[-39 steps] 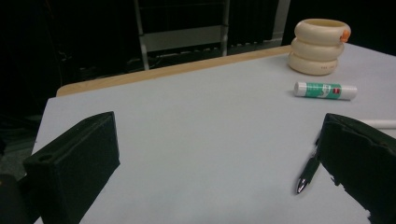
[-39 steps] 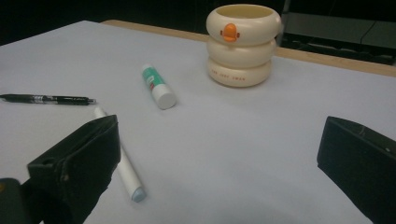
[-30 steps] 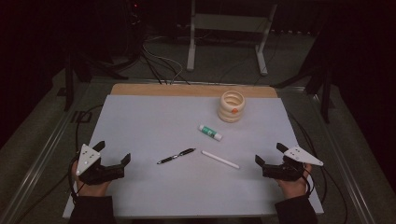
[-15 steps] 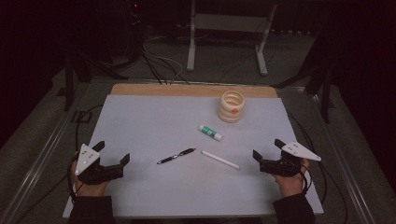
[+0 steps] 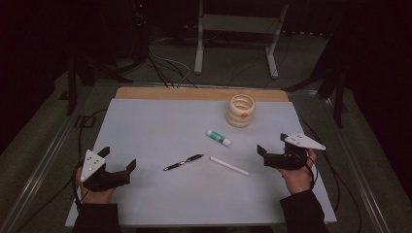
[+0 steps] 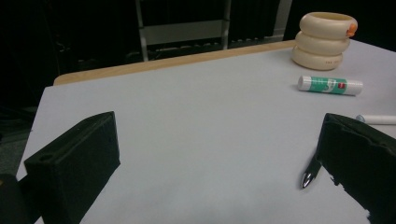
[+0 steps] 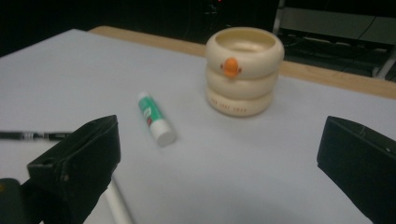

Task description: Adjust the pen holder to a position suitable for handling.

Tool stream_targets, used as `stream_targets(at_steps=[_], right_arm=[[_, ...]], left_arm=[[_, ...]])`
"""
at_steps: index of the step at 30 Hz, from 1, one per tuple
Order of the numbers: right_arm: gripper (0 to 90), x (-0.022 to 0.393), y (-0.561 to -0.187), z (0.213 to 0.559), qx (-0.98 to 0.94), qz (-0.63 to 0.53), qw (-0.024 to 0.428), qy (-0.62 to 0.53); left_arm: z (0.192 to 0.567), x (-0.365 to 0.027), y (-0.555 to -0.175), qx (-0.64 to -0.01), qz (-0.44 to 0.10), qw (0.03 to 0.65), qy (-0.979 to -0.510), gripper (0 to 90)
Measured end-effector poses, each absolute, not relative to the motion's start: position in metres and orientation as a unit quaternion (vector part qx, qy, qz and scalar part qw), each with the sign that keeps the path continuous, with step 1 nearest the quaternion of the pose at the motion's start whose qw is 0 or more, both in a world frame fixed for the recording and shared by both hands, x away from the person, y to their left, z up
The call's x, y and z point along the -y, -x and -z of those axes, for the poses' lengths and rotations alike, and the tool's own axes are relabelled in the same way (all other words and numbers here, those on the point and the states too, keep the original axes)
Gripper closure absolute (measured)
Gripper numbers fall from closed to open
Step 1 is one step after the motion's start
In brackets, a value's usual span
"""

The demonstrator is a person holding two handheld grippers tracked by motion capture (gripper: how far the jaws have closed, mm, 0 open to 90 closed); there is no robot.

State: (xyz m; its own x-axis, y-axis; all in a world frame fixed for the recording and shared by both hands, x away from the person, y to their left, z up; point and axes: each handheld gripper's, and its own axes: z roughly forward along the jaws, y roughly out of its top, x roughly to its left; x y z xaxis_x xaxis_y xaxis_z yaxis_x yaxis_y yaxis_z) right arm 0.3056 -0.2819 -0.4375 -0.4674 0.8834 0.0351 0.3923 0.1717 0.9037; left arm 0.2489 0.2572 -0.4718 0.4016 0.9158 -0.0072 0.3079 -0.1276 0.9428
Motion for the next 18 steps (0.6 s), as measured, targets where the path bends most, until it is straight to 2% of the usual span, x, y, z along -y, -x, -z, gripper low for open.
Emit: stream_targets(at_steps=[18], right_arm=[[0.0, 0.266, -0.359, 0.411, -0.705, -0.476, 0.259, -0.458]], left_arm=[[0.475, -0.256, -0.253, -0.442, -0.300, 0.473, -0.701, 0.2]])
